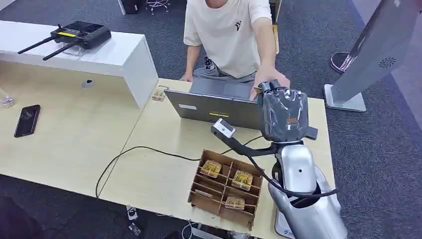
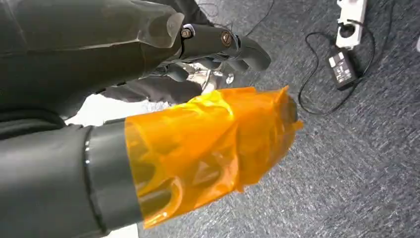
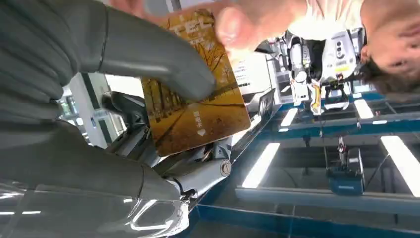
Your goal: Pass the card to the sensor for recognition and then transmit it.
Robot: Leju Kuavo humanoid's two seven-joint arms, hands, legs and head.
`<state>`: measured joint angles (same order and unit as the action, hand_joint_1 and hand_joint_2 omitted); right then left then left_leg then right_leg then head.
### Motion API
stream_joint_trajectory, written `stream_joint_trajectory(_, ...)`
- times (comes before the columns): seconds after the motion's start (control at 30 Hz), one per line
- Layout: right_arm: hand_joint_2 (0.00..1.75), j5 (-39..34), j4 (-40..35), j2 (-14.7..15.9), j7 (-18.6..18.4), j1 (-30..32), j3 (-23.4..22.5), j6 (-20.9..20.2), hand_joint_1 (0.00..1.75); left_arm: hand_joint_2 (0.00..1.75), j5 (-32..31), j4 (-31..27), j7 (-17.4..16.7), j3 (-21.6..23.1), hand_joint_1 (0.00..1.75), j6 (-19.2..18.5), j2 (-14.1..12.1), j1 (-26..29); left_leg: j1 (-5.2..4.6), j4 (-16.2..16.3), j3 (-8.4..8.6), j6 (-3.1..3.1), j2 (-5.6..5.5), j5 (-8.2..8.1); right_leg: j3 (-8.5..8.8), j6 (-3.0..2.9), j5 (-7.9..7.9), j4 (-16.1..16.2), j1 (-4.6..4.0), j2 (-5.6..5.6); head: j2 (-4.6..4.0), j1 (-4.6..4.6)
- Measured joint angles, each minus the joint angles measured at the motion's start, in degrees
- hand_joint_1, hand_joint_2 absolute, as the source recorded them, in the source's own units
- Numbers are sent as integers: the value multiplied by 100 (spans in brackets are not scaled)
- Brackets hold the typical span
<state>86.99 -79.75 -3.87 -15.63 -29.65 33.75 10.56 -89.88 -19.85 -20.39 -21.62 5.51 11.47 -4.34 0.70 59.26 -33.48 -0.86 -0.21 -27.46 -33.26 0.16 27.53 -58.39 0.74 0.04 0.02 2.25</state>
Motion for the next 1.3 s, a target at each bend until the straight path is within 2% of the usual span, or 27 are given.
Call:
stream_joint_trajectory(0.43, 175, 15, 426, 0, -42, 59, -131, 15, 0, 0, 20, 0, -42, 31, 0, -2, -9, -2, 0, 1, 0, 0, 0, 0, -2, 0, 0, 0, 0, 1, 0, 0)
stream_joint_trajectory(0.57, 175, -137, 254, -4, 17, 345, -304, 225, 0, 0, 39, 0, -52, 29, 0, 28, -8, 15, 0, 1, -2, 0, -1, -1, -3, 1, 1, 1, 0, -1, 0, 0)
stream_joint_trajectory(0.77, 175, -1024, -637, -190, 398, 1149, -553, 726, 0, 0, 114, -4, -57, -13, 0, 129, 2, 112, 0, 0, -4, 1, -1, -6, -6, 2, 6, 2, 0, 0, 0, 0)
stream_joint_trajectory(0.93, 175, -2136, -1371, -216, 918, 1872, -553, 1384, 0, 0, 133, -20, 18, -164, 0, 181, 9, 238, 0, -1, -4, 0, -1, -9, -6, 2, 10, 3, 0, 0, 0, 0)
stream_joint_trajectory(1.17, 175, -3402, -2097, 68, 1655, 2951, -306, 2085, 0, 0, 127, -92, 201, -577, 0, 265, 55, 394, -1, -1, -4, 5, -1, -16, -4, 4, 11, 7, 0, -1, 0, -2)
stream_joint_trajectory(1.3, 175, -3890, -2380, 377, 1829, 3490, -142, 2255, 0, 0, 92, -118, 301, -852, 0, 319, 99, 458, -1, -1, -5, 5, 0, -23, -4, 5, 13, 9, 0, -1, 0, 0)
